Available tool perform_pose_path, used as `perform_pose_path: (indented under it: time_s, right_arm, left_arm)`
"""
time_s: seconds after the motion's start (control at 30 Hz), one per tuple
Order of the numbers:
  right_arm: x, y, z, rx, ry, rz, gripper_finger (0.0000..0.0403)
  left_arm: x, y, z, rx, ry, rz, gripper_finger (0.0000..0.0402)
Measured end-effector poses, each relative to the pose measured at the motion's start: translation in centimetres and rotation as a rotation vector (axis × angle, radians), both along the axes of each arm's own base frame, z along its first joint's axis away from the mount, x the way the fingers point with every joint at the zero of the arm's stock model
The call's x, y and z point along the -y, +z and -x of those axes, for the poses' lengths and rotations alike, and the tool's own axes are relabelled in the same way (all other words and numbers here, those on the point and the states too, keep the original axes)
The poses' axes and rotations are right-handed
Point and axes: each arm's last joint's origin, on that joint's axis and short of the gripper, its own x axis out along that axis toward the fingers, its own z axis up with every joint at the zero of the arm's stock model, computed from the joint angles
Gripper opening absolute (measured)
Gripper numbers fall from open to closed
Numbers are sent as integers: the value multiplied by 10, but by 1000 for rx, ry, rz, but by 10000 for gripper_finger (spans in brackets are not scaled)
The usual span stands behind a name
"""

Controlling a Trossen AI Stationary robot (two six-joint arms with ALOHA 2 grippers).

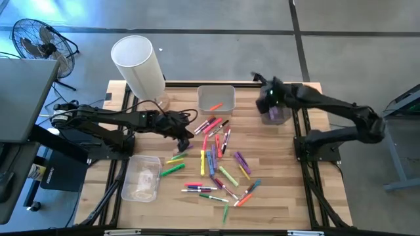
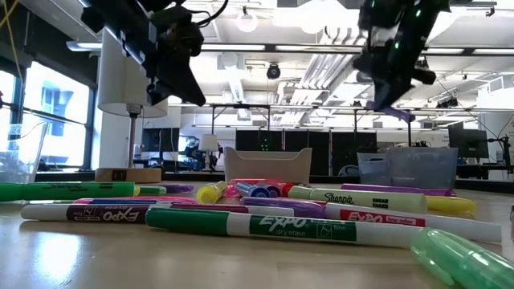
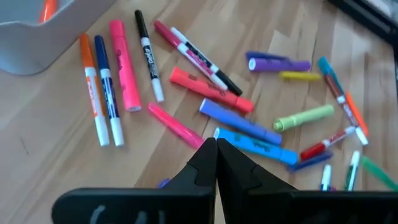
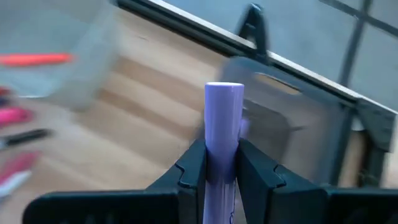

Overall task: Pick & Place Markers
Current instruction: Put the purple highlighter pen into the black bin, then put the purple pen into the white bin

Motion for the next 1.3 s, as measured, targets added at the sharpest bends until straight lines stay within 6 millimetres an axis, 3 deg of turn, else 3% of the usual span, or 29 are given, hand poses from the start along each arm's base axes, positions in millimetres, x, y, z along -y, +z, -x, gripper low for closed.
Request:
perform_pose_path:
  time_s: [0.2, 0.3, 0.43, 0.63, 0.73, 0.83, 0.93, 1.1, 1.3]
  right_arm:
    - [47, -19, 21, -93, -50, -74, 56]
    - [61, -38, 25, -62, -49, -125, 56]
    - [67, -69, 32, -88, -80, -185, 56]
    - [64, -95, 35, -119, -98, -222, 58]
    - [62, -100, 37, -118, -114, -235, 99]
    - [61, -100, 38, -132, -120, -236, 135]
    - [60, -96, 39, -122, -121, -220, 142]
    - [52, -76, 44, -44, -122, -168, 119]
    - [26, -36, 52, 119, -52, -48, 69]
  left_arm:
    - [0, 1, -1, 11, 50, 44, 0]
    - [0, 0, -1, 11, 64, 60, 0]
    - [0, 0, 0, 12, 80, 78, 0]
    - [0, 0, 0, 11, 84, 85, 0]
    - [0, 0, 0, 10, 81, 82, 0]
    - [0, 0, 0, 10, 79, 79, 0]
    - [0, 0, 0, 9, 67, 64, 1]
    - [0, 0, 0, 7, 52, 44, 11]
    - [-3, -2, -1, -7, 107, -40, 76]
